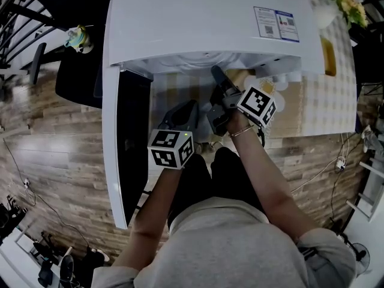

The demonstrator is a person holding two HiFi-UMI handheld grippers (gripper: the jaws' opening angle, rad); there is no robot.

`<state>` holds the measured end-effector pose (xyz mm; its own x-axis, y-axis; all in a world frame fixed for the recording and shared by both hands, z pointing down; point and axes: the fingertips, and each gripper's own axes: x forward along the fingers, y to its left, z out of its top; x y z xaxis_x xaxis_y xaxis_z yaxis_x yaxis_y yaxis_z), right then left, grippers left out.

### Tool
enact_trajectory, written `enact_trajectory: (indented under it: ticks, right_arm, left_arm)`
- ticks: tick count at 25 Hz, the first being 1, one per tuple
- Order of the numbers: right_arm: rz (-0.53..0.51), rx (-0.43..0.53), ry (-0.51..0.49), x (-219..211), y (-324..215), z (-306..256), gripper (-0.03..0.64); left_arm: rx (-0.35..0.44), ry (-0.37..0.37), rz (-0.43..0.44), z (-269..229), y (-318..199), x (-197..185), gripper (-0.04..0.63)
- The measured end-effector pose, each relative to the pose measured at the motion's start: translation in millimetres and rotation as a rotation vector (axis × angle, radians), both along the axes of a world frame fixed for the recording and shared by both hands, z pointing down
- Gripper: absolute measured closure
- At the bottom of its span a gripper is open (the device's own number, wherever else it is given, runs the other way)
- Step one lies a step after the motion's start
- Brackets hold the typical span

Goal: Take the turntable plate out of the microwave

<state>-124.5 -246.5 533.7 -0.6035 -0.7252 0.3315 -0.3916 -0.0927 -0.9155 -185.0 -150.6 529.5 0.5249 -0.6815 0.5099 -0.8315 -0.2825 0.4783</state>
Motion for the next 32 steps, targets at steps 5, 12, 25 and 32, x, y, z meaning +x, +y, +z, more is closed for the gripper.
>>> enact_trajectory:
  ticks: [5,12,25,32]
  right_arm:
    - [0.004,0.005,0.01,1.1,0.3,-2.0,0.538]
    - [-0.019,-0.015,-0.001,5.0,10.1,-3.8,0.543]
    - [-0.087,-0.022,-0.011,19.3,50.9,-6.8,0.548]
    - [-0.133,-0.023,-0.006,24.6,76.1,-9.3,0.548]
  left_arm:
    - [-0.006,0.031,0.005,1.7,0.3,6.2,0.594]
    - [0.003,0.109,-0.013,-2.6,-8.4,5.0,0.559]
    - [0.028,0.257,-0.068,-13.9,-17.9,11.8,0.37]
    - [0.009,0.304,-0.139,-11.5,-23.1,5.6,0.344]
